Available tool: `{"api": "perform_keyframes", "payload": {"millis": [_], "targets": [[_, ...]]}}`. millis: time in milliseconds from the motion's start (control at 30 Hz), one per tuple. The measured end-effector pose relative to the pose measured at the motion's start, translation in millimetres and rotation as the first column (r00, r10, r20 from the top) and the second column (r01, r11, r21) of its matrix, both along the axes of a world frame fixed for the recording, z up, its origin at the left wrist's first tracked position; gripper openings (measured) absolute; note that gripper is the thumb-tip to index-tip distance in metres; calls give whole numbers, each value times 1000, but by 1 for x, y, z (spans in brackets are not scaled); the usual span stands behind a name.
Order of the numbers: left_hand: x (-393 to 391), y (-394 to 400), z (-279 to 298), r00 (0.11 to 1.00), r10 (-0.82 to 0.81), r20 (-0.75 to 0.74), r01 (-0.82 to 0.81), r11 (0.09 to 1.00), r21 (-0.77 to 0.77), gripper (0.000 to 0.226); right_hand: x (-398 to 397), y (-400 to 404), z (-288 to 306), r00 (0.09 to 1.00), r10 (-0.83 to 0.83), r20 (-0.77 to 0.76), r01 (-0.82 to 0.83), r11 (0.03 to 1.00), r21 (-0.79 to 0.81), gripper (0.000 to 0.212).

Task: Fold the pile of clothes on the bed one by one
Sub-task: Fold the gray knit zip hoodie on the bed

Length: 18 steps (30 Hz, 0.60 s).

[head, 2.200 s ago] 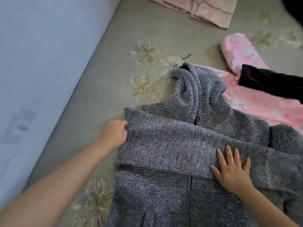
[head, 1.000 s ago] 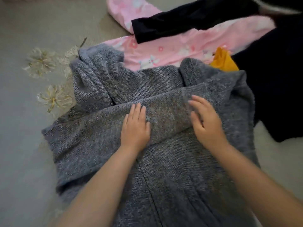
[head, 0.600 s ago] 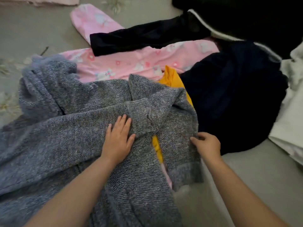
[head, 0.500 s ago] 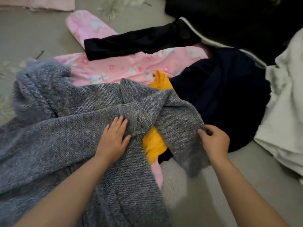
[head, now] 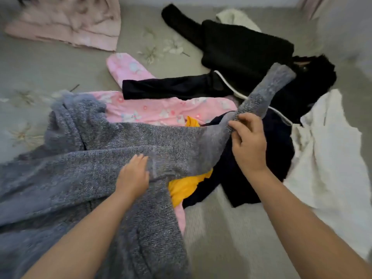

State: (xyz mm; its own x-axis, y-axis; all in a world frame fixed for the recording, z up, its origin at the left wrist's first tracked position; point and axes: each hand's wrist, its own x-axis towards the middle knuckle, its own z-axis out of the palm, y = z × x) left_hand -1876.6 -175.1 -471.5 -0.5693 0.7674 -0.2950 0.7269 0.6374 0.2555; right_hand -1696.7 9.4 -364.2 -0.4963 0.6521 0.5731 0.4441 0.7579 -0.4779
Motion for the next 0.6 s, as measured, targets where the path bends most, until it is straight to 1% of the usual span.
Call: {"api": "perform_keyframes", "payload": {"millis": [67,100,167,200,233,267,300,333,367,400,433,467,500,533,567,600], "targets": [[-21,-46,7,978,182,97,-186,982,30,50,-42,-34,-4,983,177,49,-179,984,21,20],[-32,-71,12,940,294,174,-305,951,42,49,-65,-54,-6,963,257,76,-259,966,9,18],[-52,-122,21,816,503,286,-537,842,52,48,-110,-95,-14,914,388,121,-384,921,-57,17],[-61,-147,25,771,567,290,-606,793,60,47,-132,-116,-18,881,450,147,-443,893,-84,22],[-71,-172,28,749,607,266,-642,764,66,47,-152,-136,-23,844,507,176,-496,862,-104,28],[-81,-195,31,736,635,233,-664,745,68,46,-172,-157,-28,799,564,209,-542,826,-156,36],[-91,-217,33,726,658,197,-680,730,68,46,-190,-179,-33,749,622,229,-565,780,-269,44],[-99,-236,34,707,686,171,-703,708,65,45,-204,-199,-41,676,694,247,-595,713,-373,52],[-106,-252,34,684,712,158,-727,684,64,45,-216,-217,-51,600,755,265,-631,650,-425,57],[-112,-267,32,665,731,152,-745,664,64,44,-226,-234,-63,511,798,318,-676,602,-425,59],[-117,-279,28,653,743,148,-755,653,58,43,-234,-248,-76,395,819,416,-728,556,-403,60],[-119,-289,23,650,746,146,-757,652,42,43,-238,-260,-89,252,803,539,-764,507,-398,59],[-122,-298,17,650,744,154,-755,655,21,42,-239,-268,-101,106,756,646,-771,473,-427,56],[-124,-304,10,648,743,169,-754,657,4,42,-237,-274,-111,-15,703,712,-752,461,-471,52],[-126,-308,3,645,740,190,-753,658,-8,43,-233,-277,-120,-73,674,735,-720,474,-506,49],[-127,-311,-4,646,733,212,-748,664,-13,45,-227,-277,-127,-64,666,743,-685,512,-518,48]]}}
